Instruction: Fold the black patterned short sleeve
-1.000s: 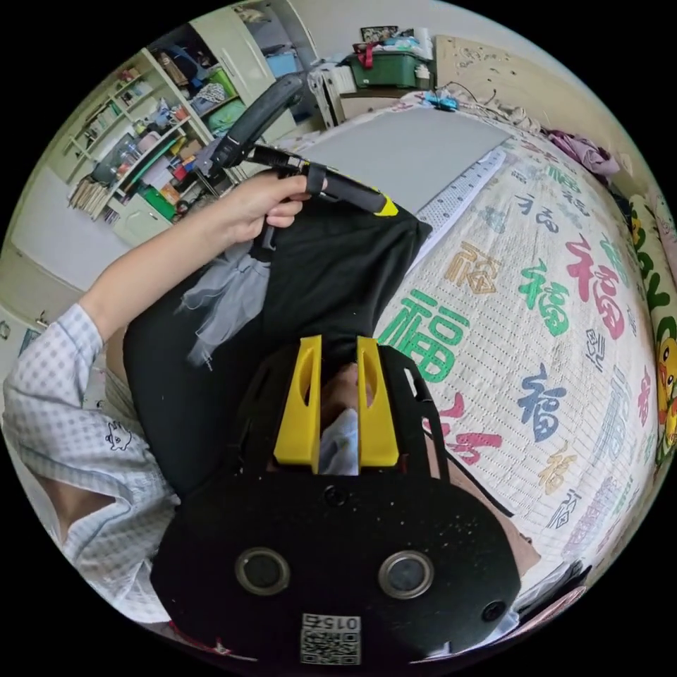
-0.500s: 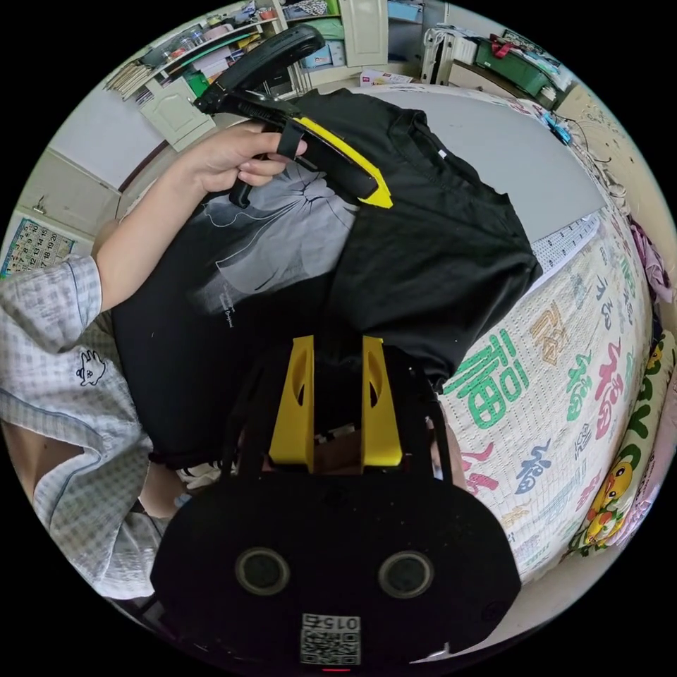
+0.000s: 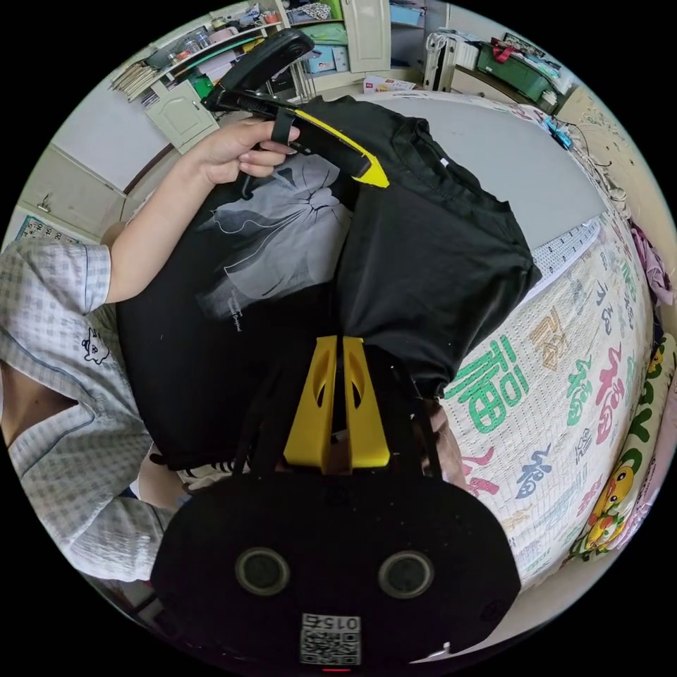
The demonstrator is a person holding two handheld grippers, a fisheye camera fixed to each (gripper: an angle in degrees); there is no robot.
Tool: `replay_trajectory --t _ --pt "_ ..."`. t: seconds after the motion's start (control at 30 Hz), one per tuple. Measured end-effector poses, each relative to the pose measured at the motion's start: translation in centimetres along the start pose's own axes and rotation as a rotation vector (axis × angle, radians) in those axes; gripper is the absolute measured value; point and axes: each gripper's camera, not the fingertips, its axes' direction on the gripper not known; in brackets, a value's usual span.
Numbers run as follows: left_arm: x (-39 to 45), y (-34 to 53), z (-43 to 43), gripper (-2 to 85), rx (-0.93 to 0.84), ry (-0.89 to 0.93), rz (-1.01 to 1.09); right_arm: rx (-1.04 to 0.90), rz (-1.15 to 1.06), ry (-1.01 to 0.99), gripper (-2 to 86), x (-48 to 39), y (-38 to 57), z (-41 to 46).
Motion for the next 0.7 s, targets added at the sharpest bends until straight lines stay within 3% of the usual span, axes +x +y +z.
replay_trajectory --t 0.33,0.57,0.7 --pt "1.4 0.5 1.6 -0.5 -0.056 -0.156 0.01 0.011 -0.031 -0.021 1.0 -0.1 0.5 3.3" --pt "2.8 0.8 2.2 0.1 -0.088 -0.282 0.012 0.018 0.022 -0.002 5.9 1.6 3.9 3.3" --pt "6.5 0.8 1.3 0.8 -0.024 -0.015 0.233 0.012 0.217 0.225 5.9 4.4 7.9 3.1"
